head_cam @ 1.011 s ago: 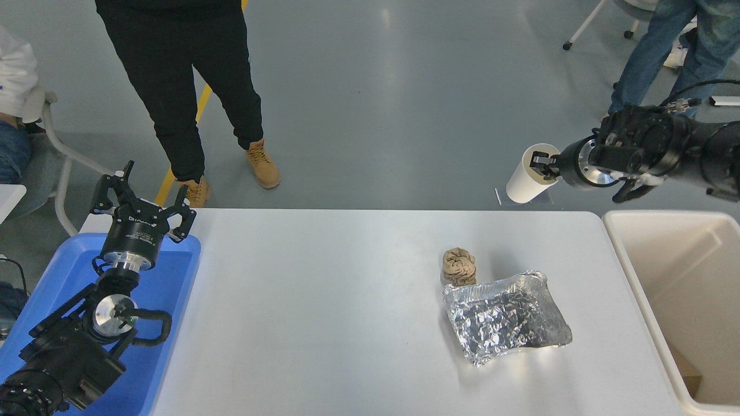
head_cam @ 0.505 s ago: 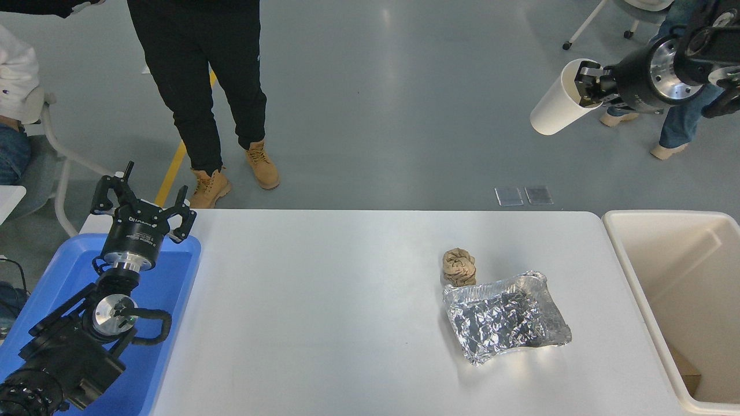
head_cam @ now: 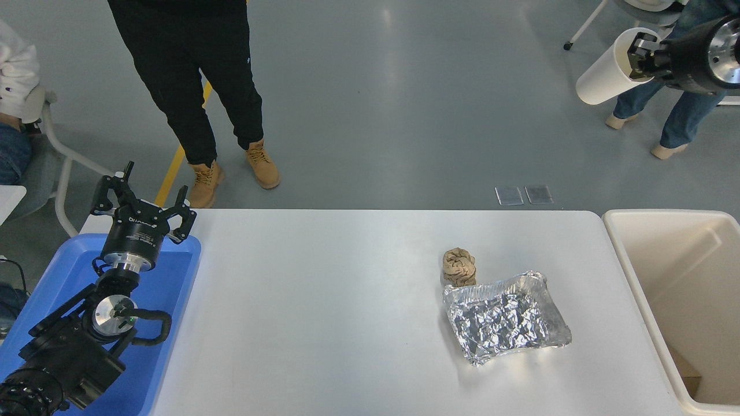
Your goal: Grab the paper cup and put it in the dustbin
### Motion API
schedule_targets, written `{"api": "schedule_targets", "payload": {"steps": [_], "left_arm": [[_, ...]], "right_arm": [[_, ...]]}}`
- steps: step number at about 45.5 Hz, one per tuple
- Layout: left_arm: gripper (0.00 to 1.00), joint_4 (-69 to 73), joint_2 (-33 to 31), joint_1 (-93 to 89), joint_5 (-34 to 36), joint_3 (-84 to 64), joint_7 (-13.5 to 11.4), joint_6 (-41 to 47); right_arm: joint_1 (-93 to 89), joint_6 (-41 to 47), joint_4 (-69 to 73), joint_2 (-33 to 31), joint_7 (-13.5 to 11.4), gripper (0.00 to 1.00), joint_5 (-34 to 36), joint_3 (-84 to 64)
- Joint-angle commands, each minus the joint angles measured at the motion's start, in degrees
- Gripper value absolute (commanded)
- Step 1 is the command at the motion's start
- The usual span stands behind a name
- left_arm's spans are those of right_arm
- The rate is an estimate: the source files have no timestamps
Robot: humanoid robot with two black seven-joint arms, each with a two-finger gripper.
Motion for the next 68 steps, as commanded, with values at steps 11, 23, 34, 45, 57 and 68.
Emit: {"api": "schedule_targets", "payload": {"steps": [11,23,34,45,57,68], "left_arm": [[0.99,0.0,0.0,0.0,0.0,0.0,0.0,0.0],[0.99,0.0,0.0,0.0,0.0,0.0,0.0,0.0],[0.99,0.0,0.0,0.0,0.0,0.0,0.0,0.0],[0.99,0.0,0.0,0.0,0.0,0.0,0.0,0.0],[0.99,0.0,0.0,0.0,0.0,0.0,0.0,0.0],[0.99,0.0,0.0,0.0,0.0,-0.1,0.0,0.0]], "right_arm": [[-31.3,-5.1,-31.1,-4.4,-0.2,0.00,15.8,0.7],[-45.2,-13.6,-35.3,-6.6,-0.2,0.00,17.3,11.3],[-57.2,-17.2,-39.0,-6.5,-0.2,0.00,17.3,22.0],[-69.3,-18.8,-40.7,-5.8,-0.1,0.00,17.2,33.3],[-74.9,-19.6,-40.7,-1.3,-0.1,0.01,17.2,37.2],[-75.5,-20.0,-40.7,0.1,-0.2,0.59,17.2,37.2]]}}
